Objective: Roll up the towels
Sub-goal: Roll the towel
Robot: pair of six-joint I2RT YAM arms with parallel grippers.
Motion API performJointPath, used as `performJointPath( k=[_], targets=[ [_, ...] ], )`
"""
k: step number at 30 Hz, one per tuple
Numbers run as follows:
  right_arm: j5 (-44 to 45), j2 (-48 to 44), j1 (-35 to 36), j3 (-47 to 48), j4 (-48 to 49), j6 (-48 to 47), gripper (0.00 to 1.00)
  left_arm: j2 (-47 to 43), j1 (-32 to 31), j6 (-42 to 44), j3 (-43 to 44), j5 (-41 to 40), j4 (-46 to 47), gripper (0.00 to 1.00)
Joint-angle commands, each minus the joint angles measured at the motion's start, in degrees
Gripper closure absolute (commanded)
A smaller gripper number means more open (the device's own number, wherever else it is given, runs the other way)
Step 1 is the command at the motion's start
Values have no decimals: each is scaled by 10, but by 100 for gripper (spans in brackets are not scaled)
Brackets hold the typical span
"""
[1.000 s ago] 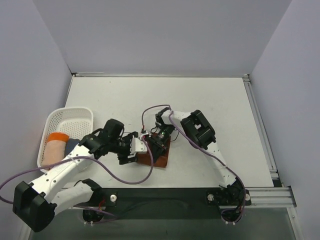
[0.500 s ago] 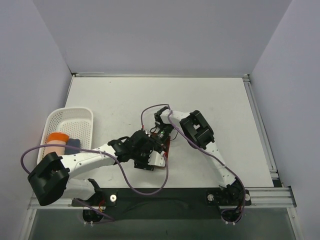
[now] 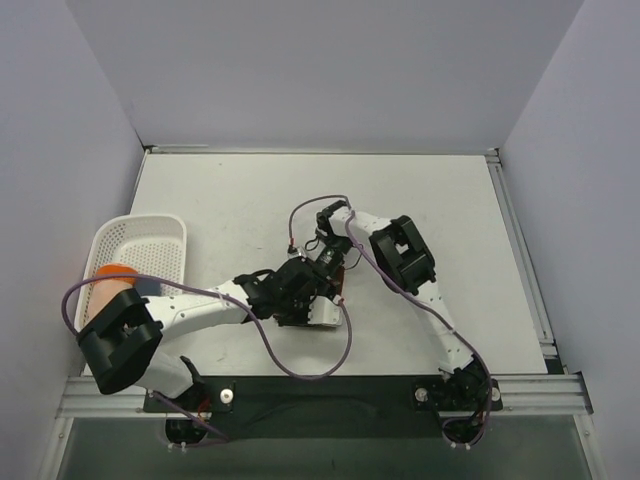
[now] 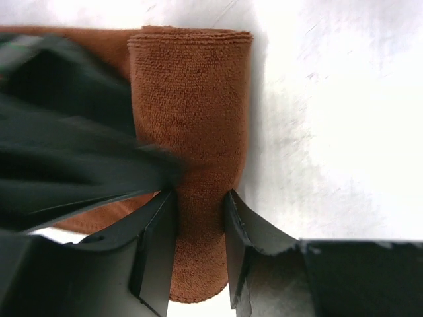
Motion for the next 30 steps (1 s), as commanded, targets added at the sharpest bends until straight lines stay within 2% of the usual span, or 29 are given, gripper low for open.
performJointPath(
  k=[1, 3, 6, 9, 13, 17, 22, 25, 30],
  targets=[
    [69, -65, -65, 35, 22, 63, 55, 51, -6, -51, 5, 118, -137, 81],
    [82, -98, -95, 55, 20, 68, 50, 77, 3, -53, 22, 131, -162, 81],
    [109, -149, -136, 58, -2, 49, 49, 120, 38, -50, 62, 163, -202, 80],
    [122, -220, -178, 13, -9, 21, 49, 167, 84, -44, 126, 206, -251, 80],
    [125, -317, -222, -94, -2, -10, 50, 235, 137, -18, 206, 249, -323, 80],
    [125, -444, -237, -203, 61, -1, 51, 308, 175, 5, 270, 255, -367, 77],
    [182, -560, -198, -294, 141, 23, 53, 400, 219, 22, 348, 268, -408, 74],
    [247, -609, -135, -337, 196, 36, 55, 449, 231, 36, 405, 279, -449, 71],
    [303, -657, -47, -399, 269, 50, 57, 516, 236, 50, 463, 282, -490, 69]
  ],
)
